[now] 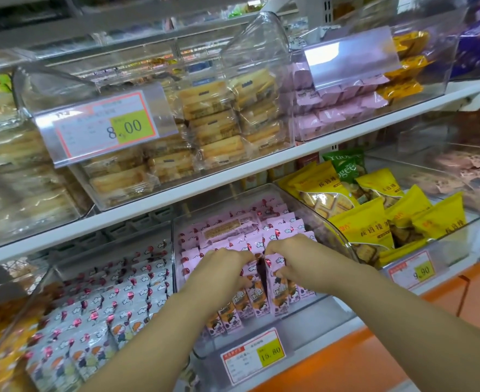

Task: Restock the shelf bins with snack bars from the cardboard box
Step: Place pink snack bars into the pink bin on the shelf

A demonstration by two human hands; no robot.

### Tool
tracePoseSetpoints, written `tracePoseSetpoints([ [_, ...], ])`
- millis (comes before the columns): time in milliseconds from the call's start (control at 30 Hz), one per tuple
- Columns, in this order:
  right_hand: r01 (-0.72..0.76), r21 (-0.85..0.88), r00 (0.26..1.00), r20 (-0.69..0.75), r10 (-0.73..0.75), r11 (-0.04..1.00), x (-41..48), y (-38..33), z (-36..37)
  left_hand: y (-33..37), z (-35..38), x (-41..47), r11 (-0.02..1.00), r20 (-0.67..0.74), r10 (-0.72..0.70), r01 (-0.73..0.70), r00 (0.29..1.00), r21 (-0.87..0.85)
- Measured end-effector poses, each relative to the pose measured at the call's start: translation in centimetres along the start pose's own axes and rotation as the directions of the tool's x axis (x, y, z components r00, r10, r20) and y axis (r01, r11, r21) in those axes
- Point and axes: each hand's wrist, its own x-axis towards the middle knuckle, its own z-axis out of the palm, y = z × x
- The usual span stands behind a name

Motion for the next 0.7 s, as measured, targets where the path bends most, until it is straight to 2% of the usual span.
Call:
tracePoseSetpoints([
  [133, -0.004, -0.066, 1.0, -0.009, 0.003, 0.998, 0.2, -0.4, 0.4, 0.0, -0.1, 0.0, 1.0, -0.005, 0.01, -0.01, 1.0, 0.021],
  [300, 0.026, 0.038, 0.996, -0.082, -0.023, 0.999, 0.4, -0.3, -0.1, 0.0, 0.0, -0.3, 0.998, -0.02, 0.023, -0.021, 1.0, 0.066],
  [467, 0.033, 0.035, 0.993, -0.114, -0.029, 0.999, 0.7, -0.5, 0.6, 0.3, -0.1, -0.5, 0.995, -0.049, 0.022, -0.017, 0.999, 0.102],
  [600, 0.012, 0.081, 0.992, -0.125, -0.001, 0.997, 0.5, -0.5, 0.1, 0.5, -0.4, -0.7, 0.997, -0.052, 0.012, -0.009, 0.999, 0.072],
  [700, 0.007, 0.128, 0.981, -0.195, 0.019, 0.992, 0.5, -0.6, -0.9, 0.6, -0.7, -1.0, 0.998, -0.062, 0.018, -0.014, 0.998, 0.064],
])
